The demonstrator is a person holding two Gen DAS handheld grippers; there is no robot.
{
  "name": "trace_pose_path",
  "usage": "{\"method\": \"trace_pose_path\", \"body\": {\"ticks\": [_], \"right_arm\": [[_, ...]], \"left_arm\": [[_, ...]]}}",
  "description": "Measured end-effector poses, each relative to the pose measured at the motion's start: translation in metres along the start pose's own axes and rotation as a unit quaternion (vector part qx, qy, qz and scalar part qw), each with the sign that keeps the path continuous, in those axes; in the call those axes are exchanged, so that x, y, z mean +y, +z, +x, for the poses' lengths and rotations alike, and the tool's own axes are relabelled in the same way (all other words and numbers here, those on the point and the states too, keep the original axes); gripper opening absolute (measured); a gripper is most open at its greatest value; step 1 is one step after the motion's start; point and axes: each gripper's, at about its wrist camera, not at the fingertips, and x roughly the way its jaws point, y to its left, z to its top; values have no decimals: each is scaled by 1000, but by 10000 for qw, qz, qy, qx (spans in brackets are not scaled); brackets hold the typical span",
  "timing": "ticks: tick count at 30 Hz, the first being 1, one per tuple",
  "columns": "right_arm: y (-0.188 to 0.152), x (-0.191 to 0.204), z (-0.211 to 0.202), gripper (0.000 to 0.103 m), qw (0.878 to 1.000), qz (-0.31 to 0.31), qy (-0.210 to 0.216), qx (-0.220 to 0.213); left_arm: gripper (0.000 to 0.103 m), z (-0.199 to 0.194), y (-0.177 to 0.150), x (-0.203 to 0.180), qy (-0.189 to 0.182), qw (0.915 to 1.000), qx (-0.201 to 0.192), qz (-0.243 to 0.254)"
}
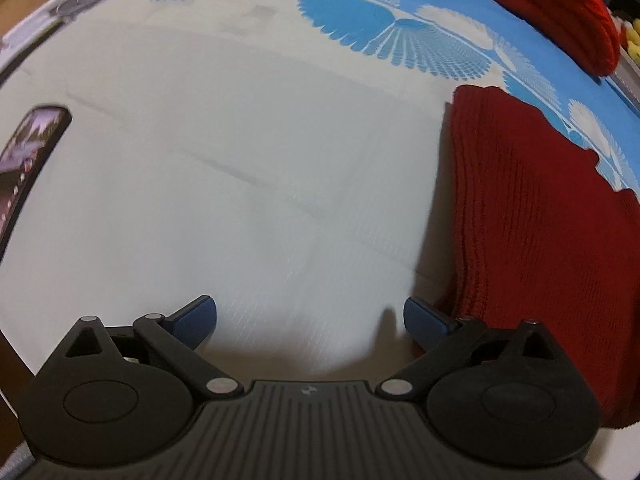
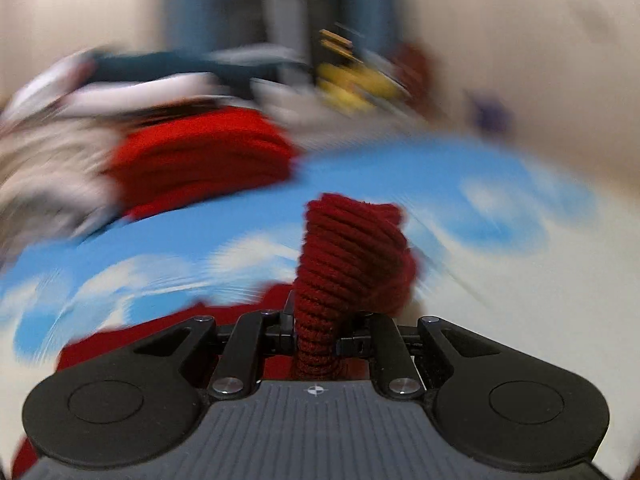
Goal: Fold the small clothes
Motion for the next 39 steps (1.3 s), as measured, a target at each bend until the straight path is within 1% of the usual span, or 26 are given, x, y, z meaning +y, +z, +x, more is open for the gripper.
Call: {"method": "trace_pose_path", "body": {"ticks": [2, 4, 6, 7, 8, 11, 14, 16, 18, 20, 22, 23, 25, 26, 27, 28, 29, 30, 31, 32, 34, 35, 36, 37, 38, 39], "right_arm": [[-14, 63, -15, 15, 9913, -1147, 588, -283], [-41, 113, -25, 15, 9687, -2125, 1261, -234], [-71, 145, -24, 16, 9449, -2660, 1891, 252], [-85, 155, -22, 16, 9362, -2755, 2102, 593], [-97, 160, -21, 16, 9330, -2790, 2157, 721], [-107, 162, -23, 17, 9361, -2832, 2015, 542], [-99, 156, -24, 17, 9384, -2652, 2155, 517], [-95, 153, -39, 17, 9421, -2539, 2178, 231], [-87, 153, -51, 17, 9446, -2459, 2173, -93], [-91, 157, -47, 18, 9413, -2528, 2238, 50], [-108, 162, -34, 33, 9268, -2869, 2375, 483], [-115, 163, -33, 41, 9214, -2996, 2426, 491], [-118, 155, -40, 44, 9212, -2903, 2563, 376], [-111, 149, -42, 49, 9233, -2643, 2741, 517], [-103, 138, -45, 60, 9234, -2292, 2995, 706], [-92, 128, -48, 66, 9178, -1890, 3368, 922], [-81, 116, -49, 67, 9118, -1476, 3681, 1067], [-70, 103, -52, 65, 9092, -1108, 3854, 1124], [-60, 91, -54, 63, 9120, -865, 3867, 1061], [-49, 79, -56, 57, 9213, -618, 3737, 883], [-33, 62, -51, 51, 9408, -335, 3318, 613], [-28, 58, -45, 44, 9556, -323, 2888, 477], [-26, 58, -37, 38, 9641, -385, 2586, 467], [-28, 60, -27, 36, 9658, -445, 2470, 645], [-36, 67, -14, 36, 9585, -567, 2567, 1099], [-47, 75, -1, 36, 9420, -757, 2789, 1704]], "left_arm": [[101, 0, -1, 6, -55, 9999, 49, -109], [101, -2, 2, 12, -114, 9997, 31, -211], [101, -4, 1, 16, -94, 9994, -16, -324], [101, -5, 1, 19, -62, 9993, -34, -372], [101, -7, 1, 23, -23, 9991, -61, -427], [101, -16, 1, 32, -114, 9985, -177, -515], [101, -29, 1, 33, -146, 9977, -435, -493], [101, -39, 0, 32, -234, 9967, -652, -432], [101, -40, 2, 26, -136, 9963, -772, -354], [101, -41, 1, 24, -114, 9963, -775, -343], [101, -39, 3, 23, -167, 9962, -767, -385], [101, -39, 4, 23, -205, 9958, -800, -390], [101, -45, 2, 22, -319, 9944, -934, -368], [101, -47, 1, 21, -408, 9935, -1003, -354], [101, -51, 0, 18, -536, 9923, -1072, -303], [101, -53, 0, 15, -609, 9916, -1117, -247], [101, -54, 0, 10, -648, 9910, -1161, -183], [101, -56, -2, 5, -654, 9905, -1206, -102], [101, -57, -3, 0, -644, 9902, -1241, -44], [101, -57, -3, -5, -635, 9898, -1272, 6], [101, -56, -3, -13, -611, 9895, -1313, 39], [101, -56, -3, -14, -616, 9891, -1334, 21], [101, -55, -3, -15, -648, 9888, -1344, -2], [101, -56, -4, -18, -708, 9884, -1347, -21], [101, -54, -4, -19, -752, 9881, -1345, -13], [101, -54, -5, -22, -794, 9878, -1336, 20]]}}
